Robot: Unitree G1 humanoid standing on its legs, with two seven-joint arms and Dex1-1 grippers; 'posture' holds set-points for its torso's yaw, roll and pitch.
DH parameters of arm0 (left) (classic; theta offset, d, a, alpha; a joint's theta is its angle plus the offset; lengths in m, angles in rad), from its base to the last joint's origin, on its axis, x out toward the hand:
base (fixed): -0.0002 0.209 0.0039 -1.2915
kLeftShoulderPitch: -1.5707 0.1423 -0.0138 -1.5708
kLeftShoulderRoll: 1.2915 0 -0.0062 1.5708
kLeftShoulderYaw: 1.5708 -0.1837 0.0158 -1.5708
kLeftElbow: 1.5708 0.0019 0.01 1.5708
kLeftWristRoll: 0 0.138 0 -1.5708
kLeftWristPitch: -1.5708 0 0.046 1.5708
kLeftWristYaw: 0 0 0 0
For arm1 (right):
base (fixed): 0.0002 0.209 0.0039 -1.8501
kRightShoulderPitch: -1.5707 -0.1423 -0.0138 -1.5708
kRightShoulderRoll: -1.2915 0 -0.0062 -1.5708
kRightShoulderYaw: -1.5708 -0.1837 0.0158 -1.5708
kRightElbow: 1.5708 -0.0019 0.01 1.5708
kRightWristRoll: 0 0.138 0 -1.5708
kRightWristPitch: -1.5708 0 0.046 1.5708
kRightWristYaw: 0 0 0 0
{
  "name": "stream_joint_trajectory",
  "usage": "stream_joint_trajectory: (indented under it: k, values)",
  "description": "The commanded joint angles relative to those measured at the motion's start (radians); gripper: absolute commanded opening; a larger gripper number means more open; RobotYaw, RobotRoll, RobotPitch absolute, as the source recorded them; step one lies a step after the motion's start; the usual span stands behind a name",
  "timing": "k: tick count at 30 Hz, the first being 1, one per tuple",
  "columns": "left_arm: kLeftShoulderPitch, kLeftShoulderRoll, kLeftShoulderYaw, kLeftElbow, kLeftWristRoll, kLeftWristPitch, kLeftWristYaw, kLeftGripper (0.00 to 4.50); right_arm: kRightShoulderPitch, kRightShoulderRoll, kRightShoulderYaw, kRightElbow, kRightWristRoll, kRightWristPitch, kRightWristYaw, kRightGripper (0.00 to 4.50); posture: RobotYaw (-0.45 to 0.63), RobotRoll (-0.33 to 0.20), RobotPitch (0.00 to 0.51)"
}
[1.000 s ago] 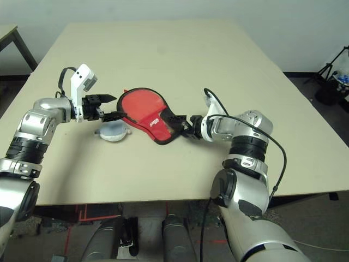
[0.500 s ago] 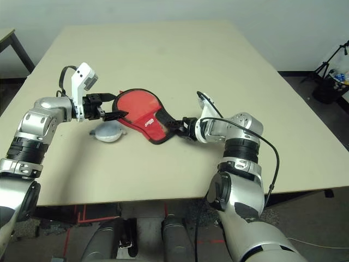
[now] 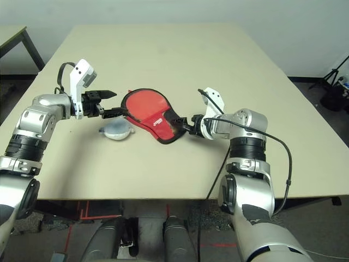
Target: Store the ping-pong paddle in its case and zip it.
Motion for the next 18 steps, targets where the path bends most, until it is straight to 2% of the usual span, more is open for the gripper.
stream_joint_trajectory:
  k: [1,10,18]
  values:
    - [0.009,0.008,0.003,-0.012,0.000,0.004,0.001,4.50,0.015,-0.003,0.003,0.079,-0.029,-0.024,-0.023,4.49,0.03,0.000,0.109]
    - [0.009,0.013,0.004,-0.012,0.002,0.005,0.004,4.50,-0.015,0.092,-0.039,0.129,0.022,0.057,-0.024,4.49,0.03,0.000,0.108]
    - [-0.003,0.004,0.002,0.002,0.003,0.002,0.010,4.50,-0.062,0.178,-0.096,0.141,0.045,0.201,-0.027,4.49,0.03,0.000,0.116]
